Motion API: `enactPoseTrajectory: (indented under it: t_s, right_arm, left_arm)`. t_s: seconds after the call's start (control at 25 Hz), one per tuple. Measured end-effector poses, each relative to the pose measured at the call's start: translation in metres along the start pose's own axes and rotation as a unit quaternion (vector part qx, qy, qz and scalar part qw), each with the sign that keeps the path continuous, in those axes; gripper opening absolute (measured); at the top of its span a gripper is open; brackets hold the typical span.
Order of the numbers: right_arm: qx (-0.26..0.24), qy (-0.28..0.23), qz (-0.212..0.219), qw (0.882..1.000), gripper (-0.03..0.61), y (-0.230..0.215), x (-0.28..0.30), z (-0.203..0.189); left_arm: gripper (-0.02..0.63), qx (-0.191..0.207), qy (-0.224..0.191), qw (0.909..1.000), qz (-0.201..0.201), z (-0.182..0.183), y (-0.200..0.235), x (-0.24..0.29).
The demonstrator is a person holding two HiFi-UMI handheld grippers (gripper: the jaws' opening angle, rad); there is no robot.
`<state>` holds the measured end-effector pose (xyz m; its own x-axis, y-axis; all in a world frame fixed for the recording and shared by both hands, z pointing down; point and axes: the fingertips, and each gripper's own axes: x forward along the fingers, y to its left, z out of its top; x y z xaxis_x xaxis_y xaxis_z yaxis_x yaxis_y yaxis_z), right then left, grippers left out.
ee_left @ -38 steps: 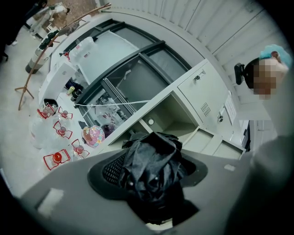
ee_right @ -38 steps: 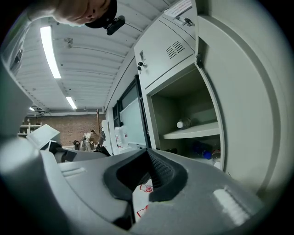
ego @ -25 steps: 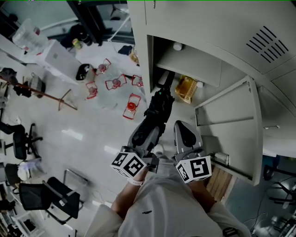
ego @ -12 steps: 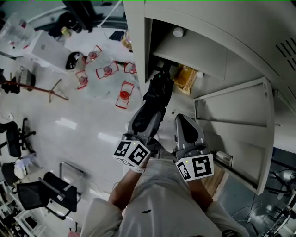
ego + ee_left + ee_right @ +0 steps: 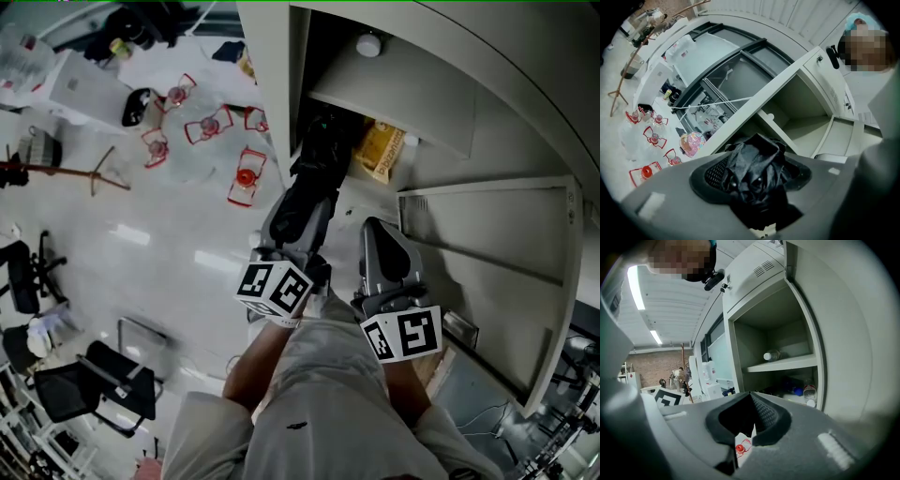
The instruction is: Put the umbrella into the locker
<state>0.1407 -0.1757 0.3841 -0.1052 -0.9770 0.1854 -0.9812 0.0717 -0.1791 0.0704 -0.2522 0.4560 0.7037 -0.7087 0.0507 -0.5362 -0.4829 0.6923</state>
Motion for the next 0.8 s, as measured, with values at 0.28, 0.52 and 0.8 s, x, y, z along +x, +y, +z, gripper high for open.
enactPoseTrajectory:
  t_s: [0.28,0.52,0.8]
  right_arm:
    - [-0.009,0.016,0.005,1.000,0.002,-0.005,0.012,-0.003]
    - [-0.011,0.022,0.008,1.000,0.002,-0.007,0.015,-0.011]
    - [0.002,0.017,0.009,1.000,0.002,-0.005,0.015,-0.010]
  left_arm:
    - [0.288,0.001,-0.009,0.9999,0.013,-0.005,0.010,0.025]
    - [0.288,0.010,-0.020,0.9995,0.022,-0.004,0.016,0.047]
    - [0.290,0.022,-0.028,0.9989,0.031,-0.004,0.018,0.069]
